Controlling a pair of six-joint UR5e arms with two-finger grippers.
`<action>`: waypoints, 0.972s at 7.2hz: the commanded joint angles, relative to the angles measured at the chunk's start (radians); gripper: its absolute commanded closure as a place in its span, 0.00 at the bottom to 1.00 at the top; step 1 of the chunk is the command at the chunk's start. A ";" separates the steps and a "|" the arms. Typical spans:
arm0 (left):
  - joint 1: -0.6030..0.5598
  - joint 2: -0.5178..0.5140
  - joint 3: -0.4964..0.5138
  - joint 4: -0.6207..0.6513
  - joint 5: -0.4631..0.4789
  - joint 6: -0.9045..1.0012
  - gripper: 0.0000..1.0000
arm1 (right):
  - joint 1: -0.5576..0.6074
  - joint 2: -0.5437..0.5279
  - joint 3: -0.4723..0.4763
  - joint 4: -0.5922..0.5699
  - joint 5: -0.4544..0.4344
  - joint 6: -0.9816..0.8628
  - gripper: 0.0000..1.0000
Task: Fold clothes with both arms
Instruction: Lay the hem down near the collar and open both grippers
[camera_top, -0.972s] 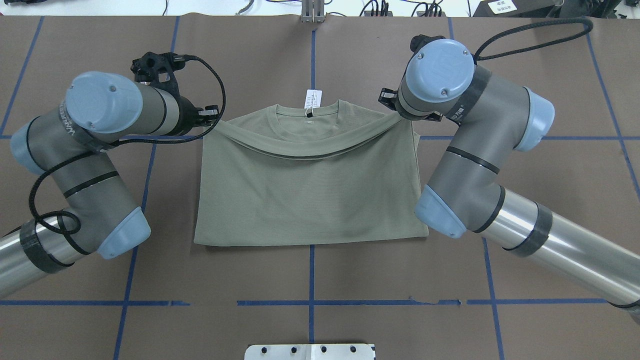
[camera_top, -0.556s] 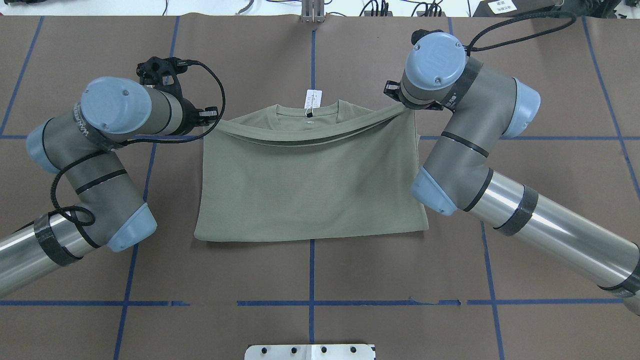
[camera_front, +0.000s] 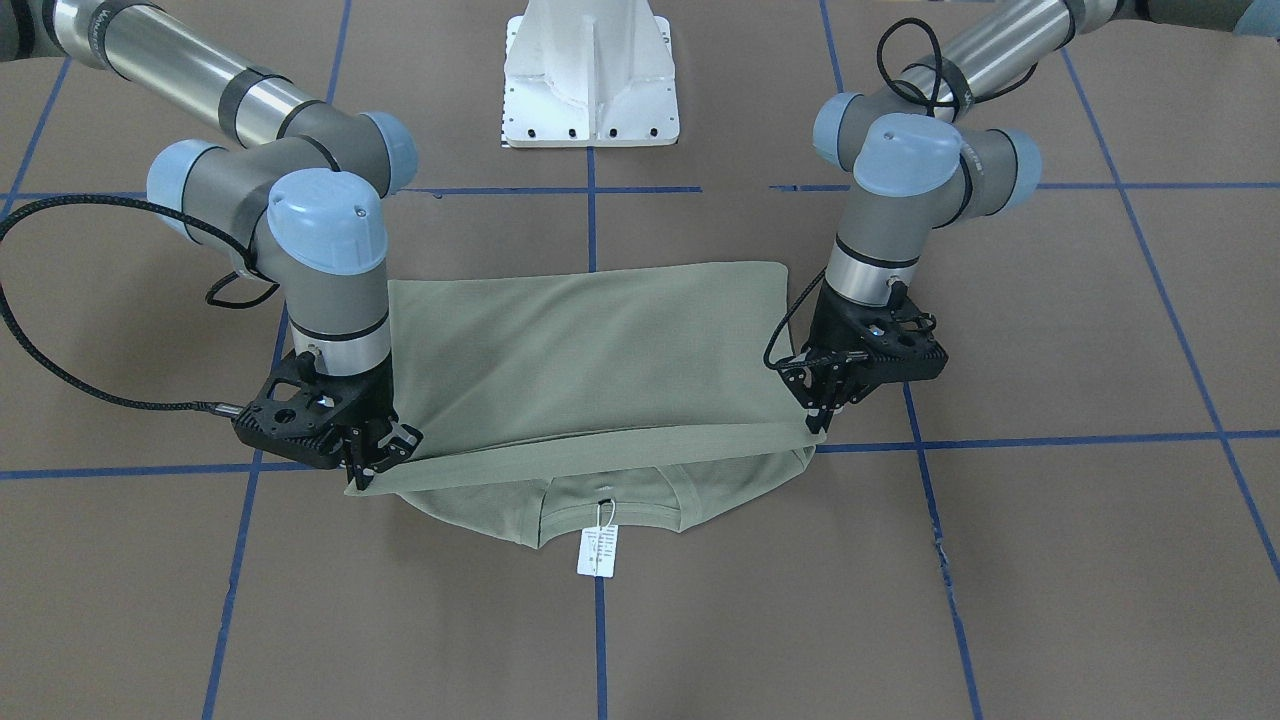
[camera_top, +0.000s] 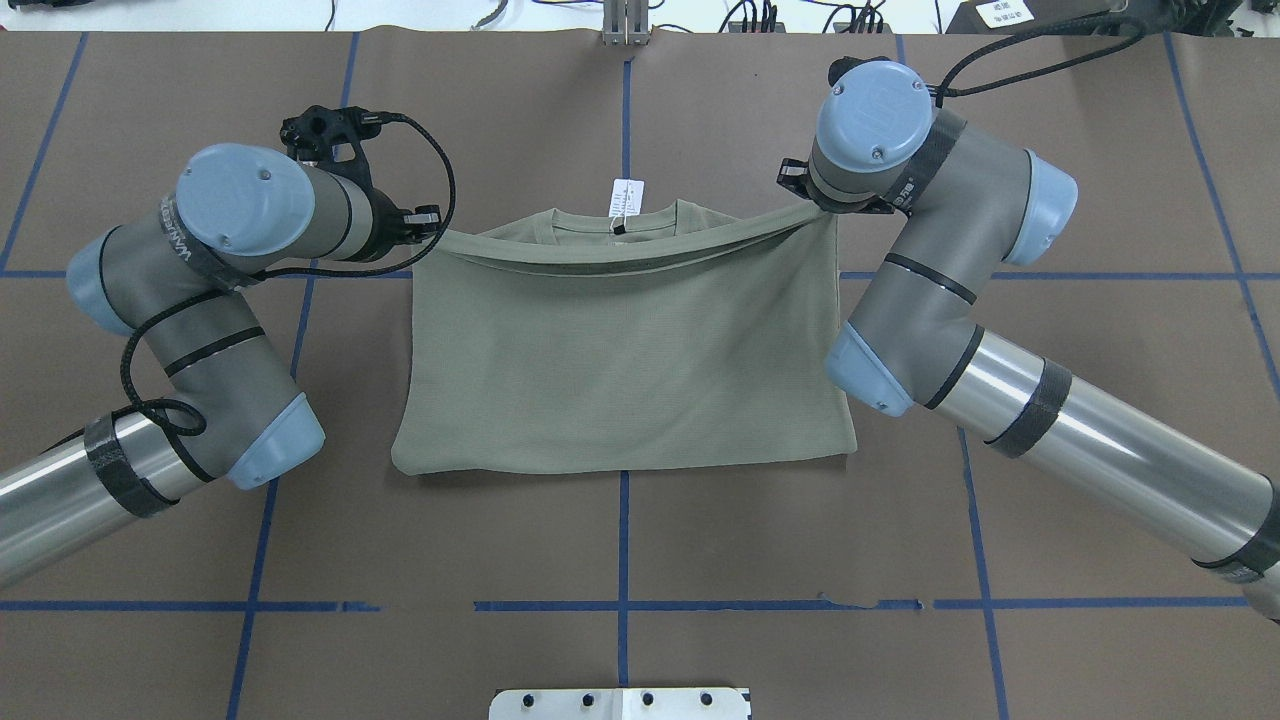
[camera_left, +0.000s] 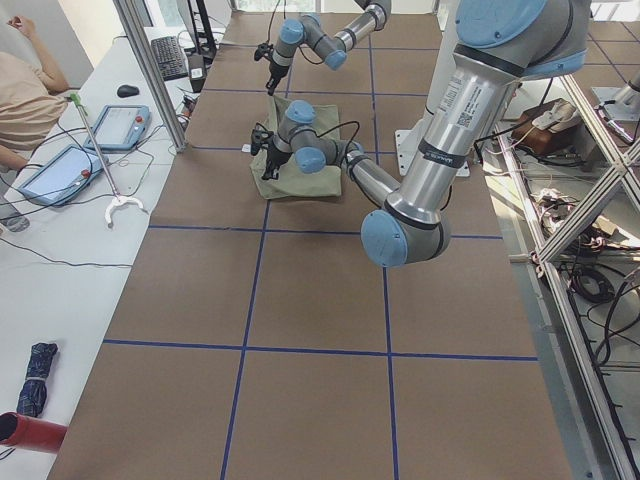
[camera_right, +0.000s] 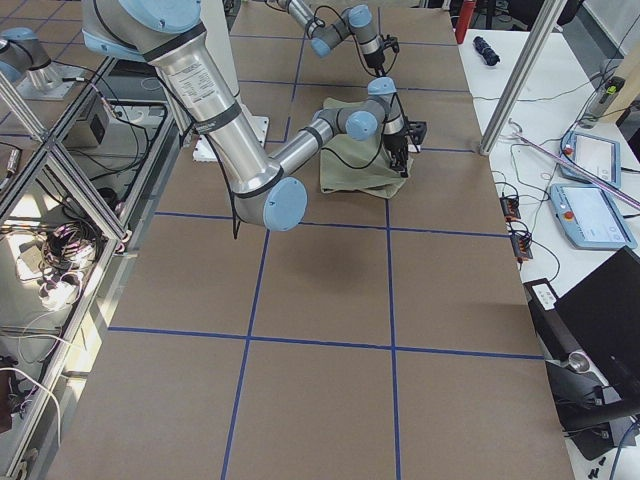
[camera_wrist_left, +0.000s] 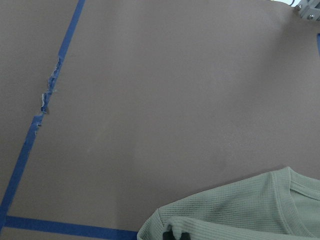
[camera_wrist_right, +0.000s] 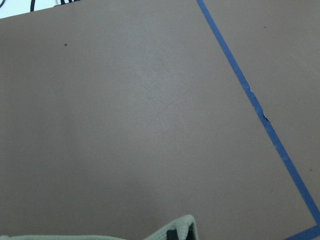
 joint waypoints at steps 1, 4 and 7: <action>-0.009 -0.007 0.012 -0.002 0.000 0.028 1.00 | -0.001 -0.002 -0.014 0.002 0.000 -0.022 1.00; -0.024 -0.010 0.076 -0.058 0.000 0.062 1.00 | -0.008 0.001 -0.014 0.005 0.000 -0.021 1.00; -0.029 -0.010 0.115 -0.112 -0.002 0.068 0.61 | -0.014 0.001 -0.016 0.002 -0.001 -0.030 0.01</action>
